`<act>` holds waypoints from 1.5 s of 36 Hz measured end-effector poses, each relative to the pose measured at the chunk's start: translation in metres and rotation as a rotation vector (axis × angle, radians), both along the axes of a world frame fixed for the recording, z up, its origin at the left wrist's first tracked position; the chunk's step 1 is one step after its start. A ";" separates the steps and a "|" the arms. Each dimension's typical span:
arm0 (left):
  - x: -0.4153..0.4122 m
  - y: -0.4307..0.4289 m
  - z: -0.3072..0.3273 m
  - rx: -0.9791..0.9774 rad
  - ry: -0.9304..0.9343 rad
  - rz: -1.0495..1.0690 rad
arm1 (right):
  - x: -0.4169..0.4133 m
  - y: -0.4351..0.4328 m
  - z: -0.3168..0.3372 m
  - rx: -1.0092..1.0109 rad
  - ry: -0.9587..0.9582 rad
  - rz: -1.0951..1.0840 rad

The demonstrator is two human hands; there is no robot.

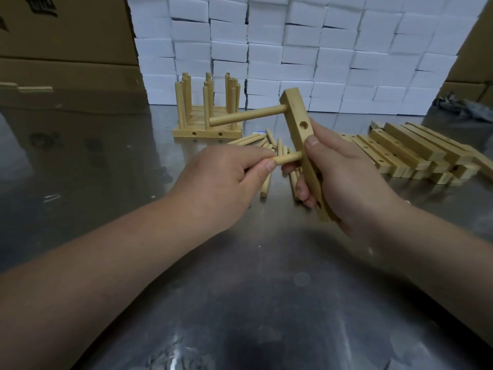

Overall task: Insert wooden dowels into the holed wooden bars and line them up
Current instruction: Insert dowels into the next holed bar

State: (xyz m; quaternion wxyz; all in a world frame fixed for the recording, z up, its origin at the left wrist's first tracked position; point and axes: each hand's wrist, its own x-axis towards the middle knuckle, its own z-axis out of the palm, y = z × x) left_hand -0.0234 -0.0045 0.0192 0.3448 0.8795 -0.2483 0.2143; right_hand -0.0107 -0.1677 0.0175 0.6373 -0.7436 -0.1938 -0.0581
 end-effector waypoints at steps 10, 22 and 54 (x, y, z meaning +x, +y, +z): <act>0.007 -0.001 -0.006 -0.324 0.359 0.006 | -0.003 0.005 -0.002 -0.023 0.018 -0.041; 0.024 0.003 -0.015 -0.076 0.379 0.121 | 0.014 -0.015 0.012 0.306 0.180 -0.352; -0.002 -0.005 -0.006 0.110 0.065 -0.002 | 0.015 -0.008 0.008 0.346 0.169 -0.299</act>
